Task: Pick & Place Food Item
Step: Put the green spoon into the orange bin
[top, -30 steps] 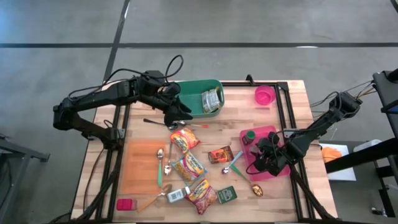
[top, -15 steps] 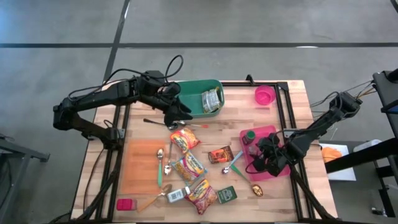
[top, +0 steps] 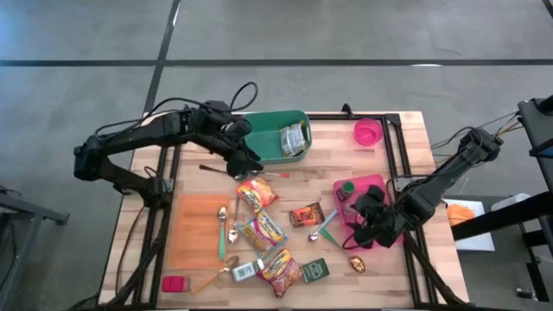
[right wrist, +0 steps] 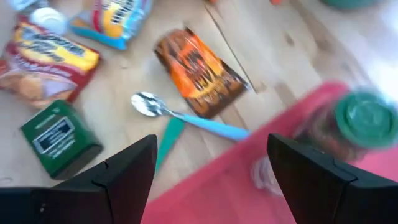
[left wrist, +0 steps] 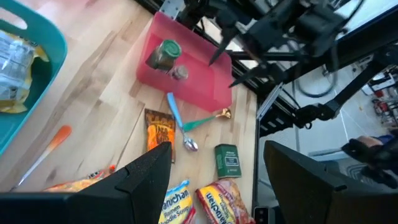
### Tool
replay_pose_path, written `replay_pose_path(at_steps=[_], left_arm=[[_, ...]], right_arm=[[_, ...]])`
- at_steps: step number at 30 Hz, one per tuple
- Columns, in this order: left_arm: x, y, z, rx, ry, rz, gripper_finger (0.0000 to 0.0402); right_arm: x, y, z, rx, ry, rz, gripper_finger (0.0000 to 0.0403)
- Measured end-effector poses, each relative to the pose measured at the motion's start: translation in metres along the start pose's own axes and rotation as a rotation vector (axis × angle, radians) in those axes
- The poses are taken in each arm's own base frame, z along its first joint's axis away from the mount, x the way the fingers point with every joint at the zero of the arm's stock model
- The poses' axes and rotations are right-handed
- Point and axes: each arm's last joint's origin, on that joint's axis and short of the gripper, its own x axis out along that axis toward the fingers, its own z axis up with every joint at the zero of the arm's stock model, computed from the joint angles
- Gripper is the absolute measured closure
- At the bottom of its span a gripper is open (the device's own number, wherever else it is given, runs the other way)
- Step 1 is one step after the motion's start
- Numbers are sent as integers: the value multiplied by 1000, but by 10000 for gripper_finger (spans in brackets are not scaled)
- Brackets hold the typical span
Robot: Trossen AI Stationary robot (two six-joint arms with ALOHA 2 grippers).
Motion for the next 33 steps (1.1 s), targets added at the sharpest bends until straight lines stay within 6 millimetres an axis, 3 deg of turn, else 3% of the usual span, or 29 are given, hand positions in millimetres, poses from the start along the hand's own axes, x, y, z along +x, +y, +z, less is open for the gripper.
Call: replay_pose_path(at_steps=[6,10,15,23,33], left_arm=[[-5,3,-7,-3,35,81,145],[-10,5,-14,-10,87,128,145],[-15,9,-24,-37,143,225,145],[-21,11,-30,-24,182,283,145],[-22,12,-32,39,214,289,145]], right_arm=[[-7,24,25,-158,25,-19,101],[0,39,40,-222,114,-63,101],[17,55,51,-285,264,8,101],[47,73,42,-402,482,115,101],[91,90,25,-484,623,93,101]])
